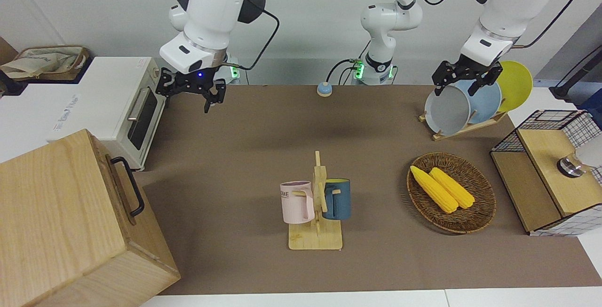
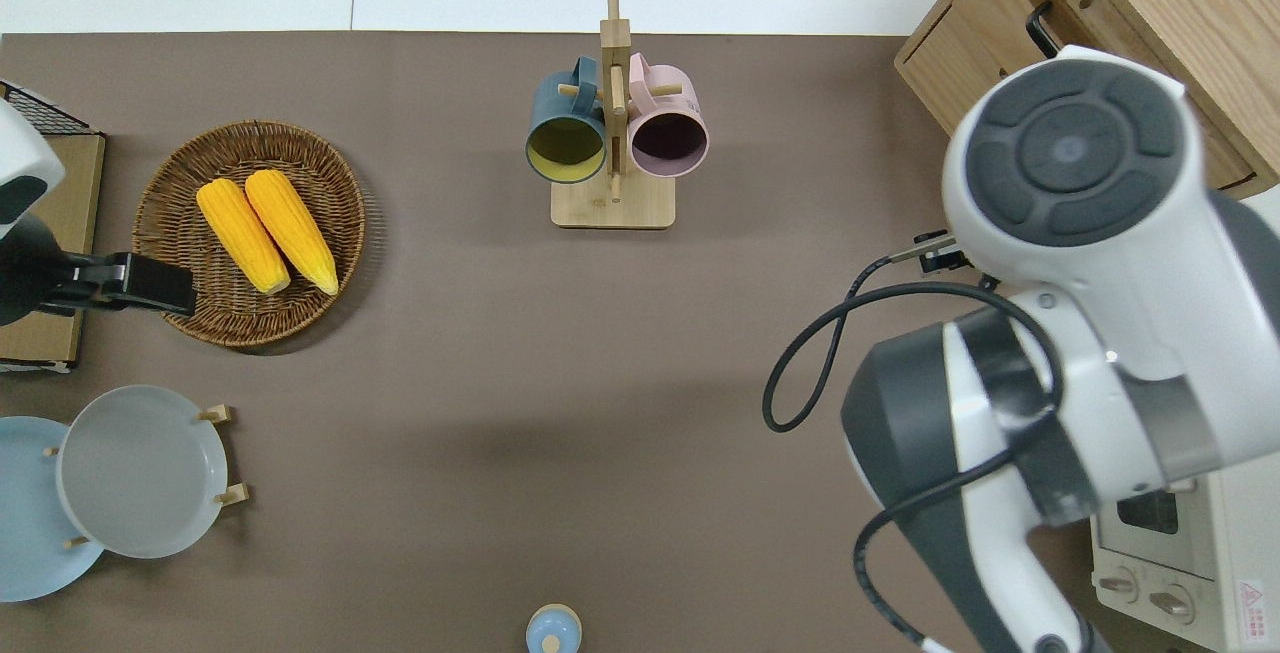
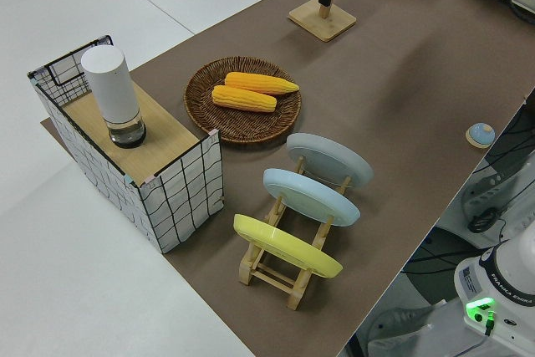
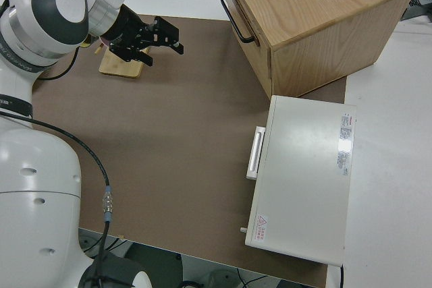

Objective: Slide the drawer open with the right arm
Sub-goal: 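Reach the right gripper up toward the black drawer handle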

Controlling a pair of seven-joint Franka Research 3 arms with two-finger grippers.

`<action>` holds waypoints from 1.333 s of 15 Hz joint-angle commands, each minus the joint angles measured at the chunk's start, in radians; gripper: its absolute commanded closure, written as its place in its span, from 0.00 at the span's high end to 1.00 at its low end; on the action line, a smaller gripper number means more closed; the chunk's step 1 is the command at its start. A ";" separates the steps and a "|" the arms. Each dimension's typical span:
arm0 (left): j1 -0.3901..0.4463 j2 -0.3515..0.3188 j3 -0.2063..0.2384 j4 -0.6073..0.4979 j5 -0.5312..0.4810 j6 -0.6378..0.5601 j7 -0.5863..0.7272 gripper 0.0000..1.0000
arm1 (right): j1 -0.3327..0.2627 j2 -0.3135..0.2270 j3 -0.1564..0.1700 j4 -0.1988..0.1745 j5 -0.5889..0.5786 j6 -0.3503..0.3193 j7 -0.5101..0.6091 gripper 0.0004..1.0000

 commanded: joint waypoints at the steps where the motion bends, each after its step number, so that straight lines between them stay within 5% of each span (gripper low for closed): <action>1: 0.005 0.011 -0.007 0.024 0.017 -0.020 0.009 0.99 | 0.050 0.034 0.004 -0.039 -0.185 0.003 0.059 0.99; 5: 0.005 0.011 -0.007 0.024 0.017 -0.020 0.009 0.99 | 0.050 0.065 0.045 -0.078 -0.394 0.004 0.065 0.99; 14: 0.005 0.011 -0.007 0.024 0.017 -0.020 0.009 0.99 | 0.044 0.123 0.055 -0.188 -0.799 0.125 0.087 0.99; 20: 0.005 0.011 -0.007 0.024 0.017 -0.020 0.009 0.99 | 0.000 0.218 0.053 -0.191 -1.032 0.208 0.163 0.99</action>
